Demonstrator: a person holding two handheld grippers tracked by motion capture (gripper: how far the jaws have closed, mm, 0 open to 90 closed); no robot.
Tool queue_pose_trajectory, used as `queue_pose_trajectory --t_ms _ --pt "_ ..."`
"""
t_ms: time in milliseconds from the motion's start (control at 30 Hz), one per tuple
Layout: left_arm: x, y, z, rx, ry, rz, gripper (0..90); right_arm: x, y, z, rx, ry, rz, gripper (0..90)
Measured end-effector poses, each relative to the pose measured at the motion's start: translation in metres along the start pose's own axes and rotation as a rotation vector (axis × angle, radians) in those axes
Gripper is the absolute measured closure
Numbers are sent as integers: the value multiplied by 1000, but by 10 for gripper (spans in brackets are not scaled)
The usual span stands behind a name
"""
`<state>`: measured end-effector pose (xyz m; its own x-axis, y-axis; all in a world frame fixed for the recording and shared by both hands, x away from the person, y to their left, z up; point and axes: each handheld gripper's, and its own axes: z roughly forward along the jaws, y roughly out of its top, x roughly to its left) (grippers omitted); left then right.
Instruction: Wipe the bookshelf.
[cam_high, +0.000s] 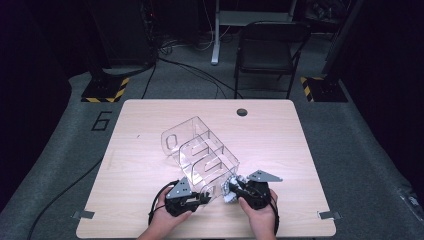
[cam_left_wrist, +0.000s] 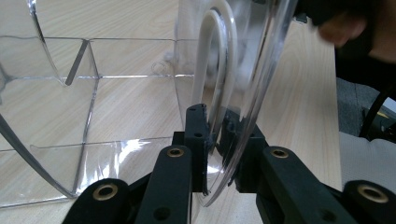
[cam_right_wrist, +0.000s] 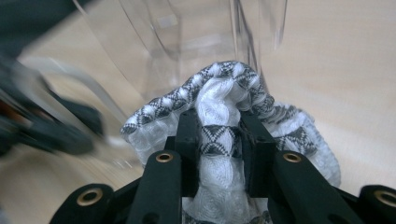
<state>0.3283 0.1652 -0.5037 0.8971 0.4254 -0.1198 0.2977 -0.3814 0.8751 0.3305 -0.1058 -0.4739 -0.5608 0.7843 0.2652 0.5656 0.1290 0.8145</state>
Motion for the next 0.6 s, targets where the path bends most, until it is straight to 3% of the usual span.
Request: queue_pose_trajectory --t_ms 100,200,367,467,567,600 --pt "0 0 0 1 0 0 792 12 19 -21 -90 17 -30 720" --pt "0 0 -1 9 -8 -6 791 24 26 -25 -102 9 -93 720" --pt "0 0 -1 8 -7 -5 791 19 5 -2 -25 8 -73 719" --pt "0 0 0 1 0 -3 790 10 -16 19 79 2 -49 719" --pt "0 0 0 1 -1 -2 789 7 -22 24 108 9 -21 718" --pt "0 0 0 1 -5 -6 788 6 -18 22 107 10 -32 717"
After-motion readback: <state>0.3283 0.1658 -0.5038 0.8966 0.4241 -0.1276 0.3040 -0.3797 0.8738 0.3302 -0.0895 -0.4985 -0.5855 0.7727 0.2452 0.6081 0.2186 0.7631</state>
